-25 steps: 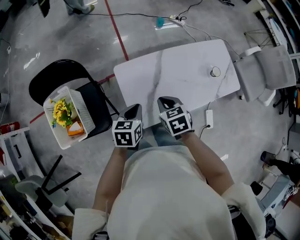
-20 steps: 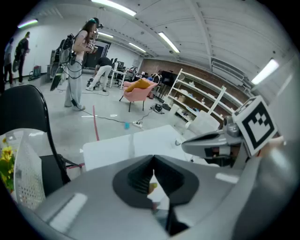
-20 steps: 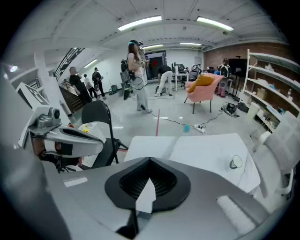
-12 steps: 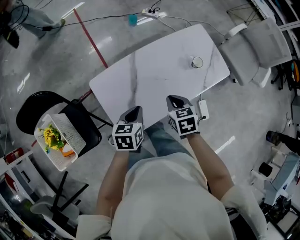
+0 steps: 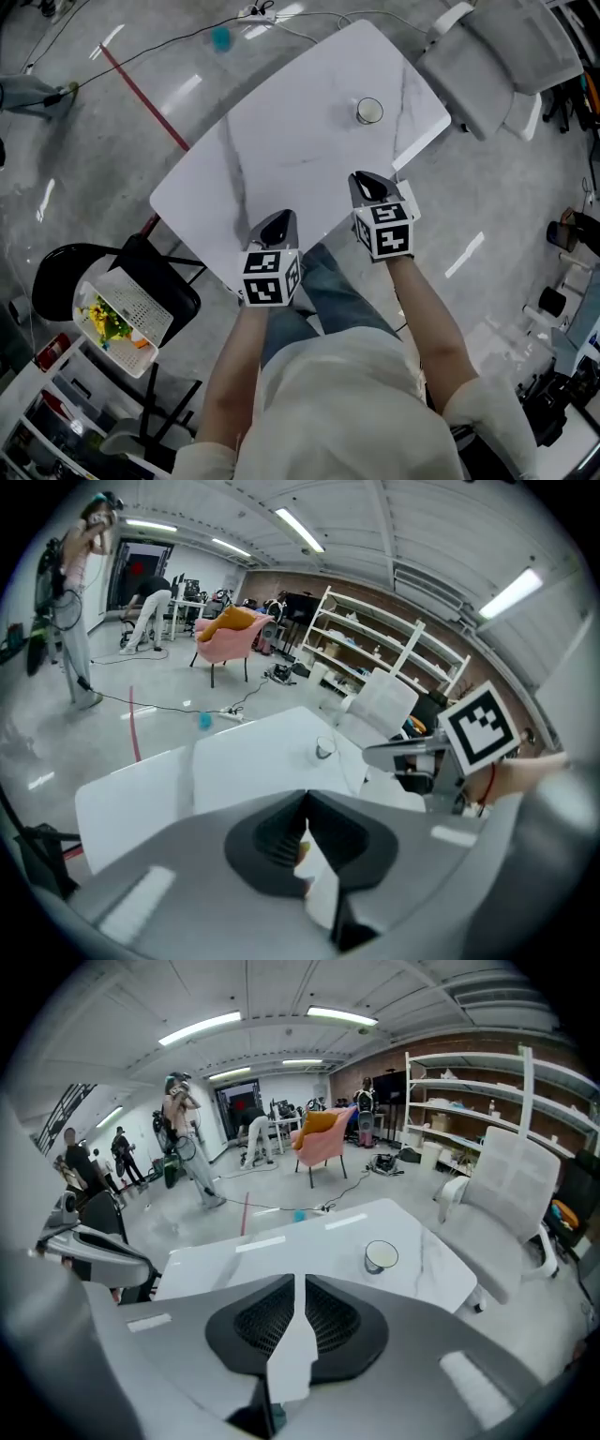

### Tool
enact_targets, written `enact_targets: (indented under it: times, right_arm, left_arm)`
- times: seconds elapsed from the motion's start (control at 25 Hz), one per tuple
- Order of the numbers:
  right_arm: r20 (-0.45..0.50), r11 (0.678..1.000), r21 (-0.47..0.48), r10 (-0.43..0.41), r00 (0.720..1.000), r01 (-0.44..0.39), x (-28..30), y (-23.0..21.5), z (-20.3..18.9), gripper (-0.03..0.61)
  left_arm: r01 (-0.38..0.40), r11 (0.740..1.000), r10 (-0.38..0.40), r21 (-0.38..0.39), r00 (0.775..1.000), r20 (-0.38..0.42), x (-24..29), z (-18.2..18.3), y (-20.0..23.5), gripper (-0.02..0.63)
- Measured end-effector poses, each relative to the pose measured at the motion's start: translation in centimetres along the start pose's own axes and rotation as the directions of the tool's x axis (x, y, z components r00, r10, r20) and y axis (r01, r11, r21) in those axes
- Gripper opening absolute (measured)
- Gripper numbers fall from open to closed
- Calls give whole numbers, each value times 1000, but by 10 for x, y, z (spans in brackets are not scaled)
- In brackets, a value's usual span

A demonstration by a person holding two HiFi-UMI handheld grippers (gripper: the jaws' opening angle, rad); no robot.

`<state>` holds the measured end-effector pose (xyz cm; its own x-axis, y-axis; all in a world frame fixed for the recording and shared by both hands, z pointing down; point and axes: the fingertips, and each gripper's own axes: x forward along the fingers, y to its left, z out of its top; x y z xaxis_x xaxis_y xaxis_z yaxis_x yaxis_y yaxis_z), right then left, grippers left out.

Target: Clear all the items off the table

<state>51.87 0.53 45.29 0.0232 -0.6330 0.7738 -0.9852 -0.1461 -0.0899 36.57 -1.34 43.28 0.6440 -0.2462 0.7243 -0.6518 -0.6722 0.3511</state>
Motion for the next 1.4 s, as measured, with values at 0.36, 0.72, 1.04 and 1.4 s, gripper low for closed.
enact_targets:
  times: [0.36, 0.72, 1.04, 1.4]
  right_arm:
    - [50, 990, 125, -73, 996, 66, 74, -81, -23, 174]
    - [94, 984, 135, -133, 987, 120, 161, -135, -36, 314]
    - [128, 975, 164, -175, 976, 153, 221, -169, -41, 395]
    - [203, 975, 134, -200, 958, 175, 254, -181, -32, 437]
  left_arm:
    - [40, 994, -34, 103, 997, -63, 83, -7, -14, 9]
    - [43, 994, -33, 101, 994, -106, 130, -24, 1, 9]
    - [54, 996, -45, 74, 991, -126, 163, -42, 13, 9]
    - [55, 998, -49, 35, 986, -161, 175, -72, 23, 9]
